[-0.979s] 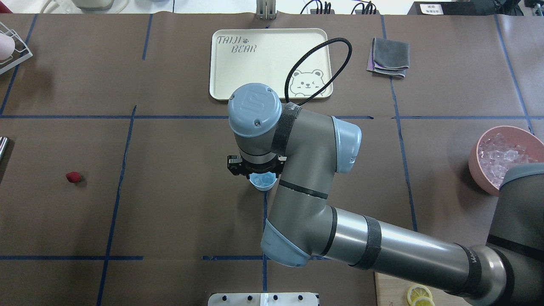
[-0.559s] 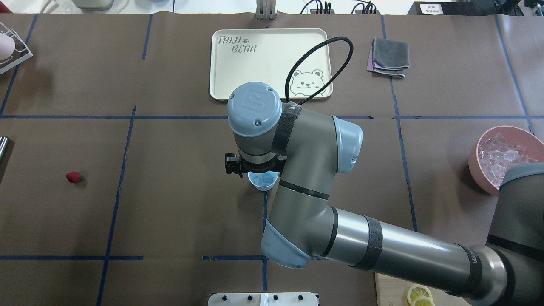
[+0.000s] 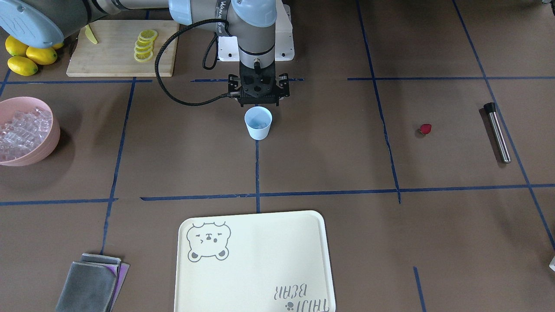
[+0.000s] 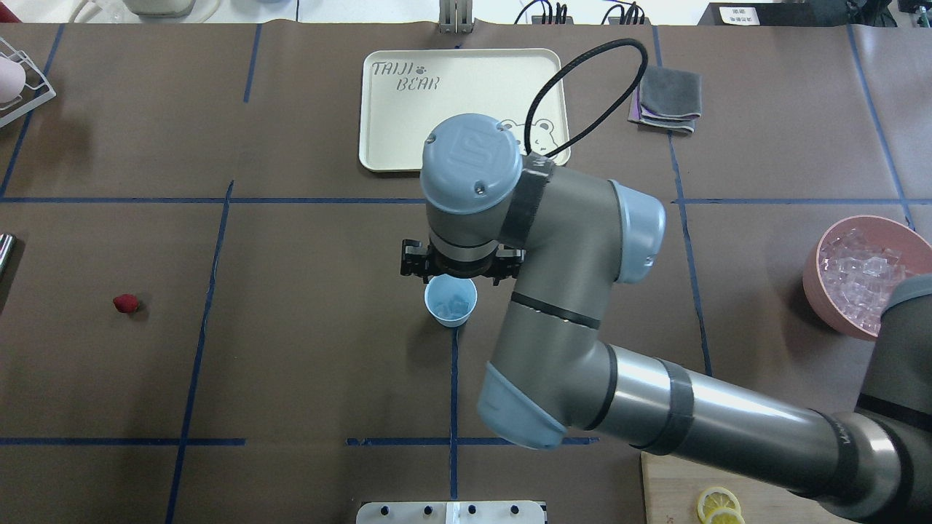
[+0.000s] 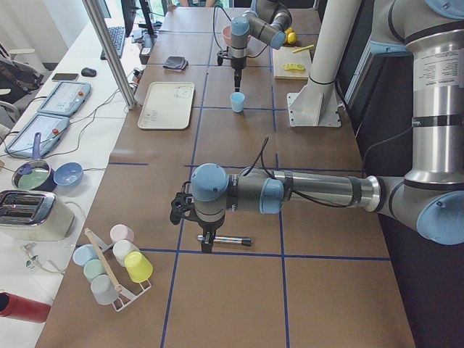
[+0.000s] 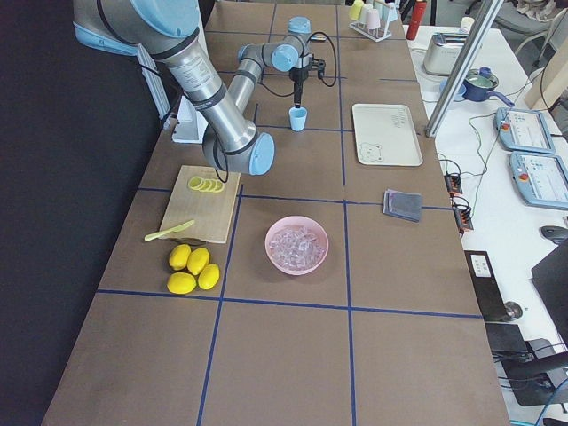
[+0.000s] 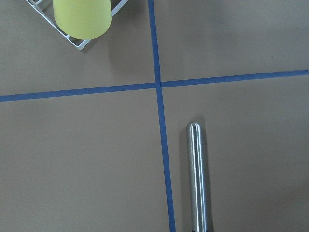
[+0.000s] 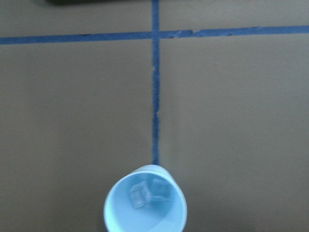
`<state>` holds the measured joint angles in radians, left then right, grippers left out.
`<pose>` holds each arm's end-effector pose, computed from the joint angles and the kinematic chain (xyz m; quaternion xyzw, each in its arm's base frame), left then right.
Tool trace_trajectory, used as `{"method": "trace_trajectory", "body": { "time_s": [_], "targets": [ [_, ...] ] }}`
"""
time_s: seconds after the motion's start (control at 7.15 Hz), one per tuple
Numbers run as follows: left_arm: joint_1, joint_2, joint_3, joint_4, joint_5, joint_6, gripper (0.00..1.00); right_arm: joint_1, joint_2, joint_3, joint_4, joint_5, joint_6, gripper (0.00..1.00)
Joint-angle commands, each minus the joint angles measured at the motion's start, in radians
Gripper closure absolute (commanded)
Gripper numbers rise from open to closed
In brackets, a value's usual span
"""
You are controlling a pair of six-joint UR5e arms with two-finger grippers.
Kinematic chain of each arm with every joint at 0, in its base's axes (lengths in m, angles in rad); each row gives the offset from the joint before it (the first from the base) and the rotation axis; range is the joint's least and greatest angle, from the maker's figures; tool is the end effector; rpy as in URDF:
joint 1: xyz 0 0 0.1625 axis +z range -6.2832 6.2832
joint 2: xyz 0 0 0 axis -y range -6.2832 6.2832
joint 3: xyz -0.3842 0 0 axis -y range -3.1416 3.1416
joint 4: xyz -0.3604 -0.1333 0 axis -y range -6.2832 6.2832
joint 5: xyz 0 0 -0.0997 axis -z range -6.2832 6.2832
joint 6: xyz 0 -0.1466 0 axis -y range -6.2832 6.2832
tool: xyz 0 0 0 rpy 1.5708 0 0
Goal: Mash ice and strawberries in cup
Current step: 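Move the right gripper back over the pink ice bowl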
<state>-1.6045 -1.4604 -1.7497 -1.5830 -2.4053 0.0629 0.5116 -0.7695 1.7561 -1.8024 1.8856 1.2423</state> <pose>-0.0390 -0.4235 0.6098 0.0564 0.4027 0.0297 0.9131 -0.5175 -0.3914 0.1624 0.0154 -0.3918 0.0264 0.9195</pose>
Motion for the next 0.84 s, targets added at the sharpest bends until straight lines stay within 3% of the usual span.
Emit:
{"method": "trace_trajectory", "body": {
  "time_s": [0.0, 0.28, 0.42, 0.7],
  "targets": [
    [0.0, 0.0, -0.002, 0.0, -0.005, -0.002, 0.0, 0.094, -0.231, 0.234, -0.014, 0.006, -0.103, 0.01],
    [0.0, 0.0, -0.007, 0.0, -0.005, -0.002, 0.0, 0.166, -0.432, 0.411, -0.003, 0.009, -0.228, 0.01],
    [0.0, 0.0, -0.008, 0.001, -0.005, -0.002, 0.0, 0.22, -0.524, 0.452, 0.0, 0.023, -0.303, 0.01],
    [-0.002, 0.002, -0.023, 0.003, -0.005, -0.005, 0.0, 0.411, -0.643, 0.462, 0.0, 0.169, -0.546, 0.01]
  ]
}}
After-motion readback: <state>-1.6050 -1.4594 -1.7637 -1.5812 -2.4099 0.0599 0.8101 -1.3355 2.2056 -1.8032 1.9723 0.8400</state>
